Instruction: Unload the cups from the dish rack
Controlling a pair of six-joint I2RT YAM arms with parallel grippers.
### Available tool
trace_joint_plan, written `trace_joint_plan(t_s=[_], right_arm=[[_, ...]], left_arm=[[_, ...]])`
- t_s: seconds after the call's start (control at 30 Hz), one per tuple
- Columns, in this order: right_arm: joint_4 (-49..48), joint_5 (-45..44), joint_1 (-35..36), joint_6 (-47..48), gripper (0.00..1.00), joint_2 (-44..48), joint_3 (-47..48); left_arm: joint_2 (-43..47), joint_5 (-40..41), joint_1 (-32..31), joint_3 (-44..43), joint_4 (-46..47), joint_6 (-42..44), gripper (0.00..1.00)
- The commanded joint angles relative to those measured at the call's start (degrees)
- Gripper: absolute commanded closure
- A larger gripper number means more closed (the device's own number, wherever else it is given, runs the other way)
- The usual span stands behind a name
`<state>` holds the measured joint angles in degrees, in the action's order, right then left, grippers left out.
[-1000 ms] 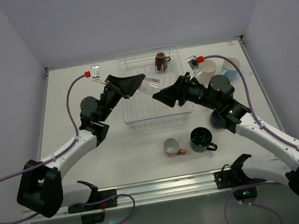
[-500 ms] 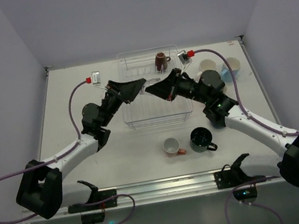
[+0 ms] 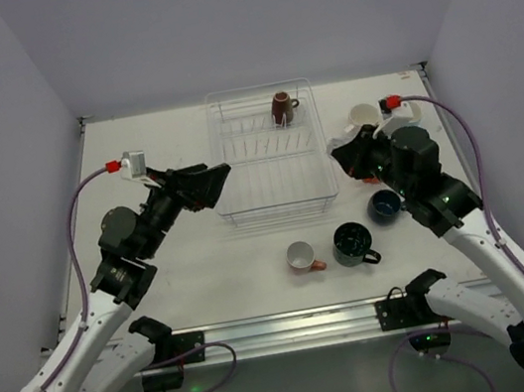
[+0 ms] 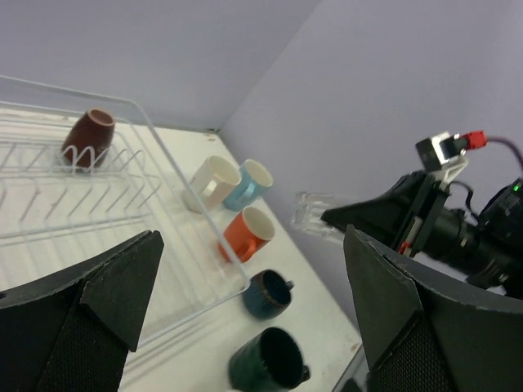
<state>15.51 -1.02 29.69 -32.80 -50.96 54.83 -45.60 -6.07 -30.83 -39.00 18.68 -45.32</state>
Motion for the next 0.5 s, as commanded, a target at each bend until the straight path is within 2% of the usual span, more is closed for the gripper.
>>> trace_joint_plan(t_s=[0.0, 0.07, 0.1, 0.17, 0.3, 0.47], right_arm=[[16.39, -9.01, -9.95, 4.93, 1.00, 0.60, 1.08], [16.84, -7.26, -15.25, 5.20, 1.00, 1.21, -1.37], [16.84, -5.68, -20.50, 5.37, 1.00, 1.21, -1.91], [16.75, -5.23, -25.19, 6.60, 1.00, -0.10, -2.18], [16.84, -2.43, -37.13, 9.15, 1.00, -6.94, 0.45], [13.76, -2.50, -41.03, 8.45, 1.00, -19.42, 3.43]], left_arm=[[3.58, -1.93, -0.02, -2.65, -17.25, 10.67, 0.00], [5.78, -2.90, -0.02, -3.97, -24.95, 14.18, 0.00], [6.49, -3.07, -0.02, -4.41, -26.92, 15.34, 0.00], [7.72, -3.25, -0.02, -5.03, -31.74, 17.97, 0.00], [8.86, -3.35, -0.02, -3.36, -37.56, 22.37, 0.00], [11.67, -2.38, -1.25, 0.50, -38.02, 24.49, 0.00]])
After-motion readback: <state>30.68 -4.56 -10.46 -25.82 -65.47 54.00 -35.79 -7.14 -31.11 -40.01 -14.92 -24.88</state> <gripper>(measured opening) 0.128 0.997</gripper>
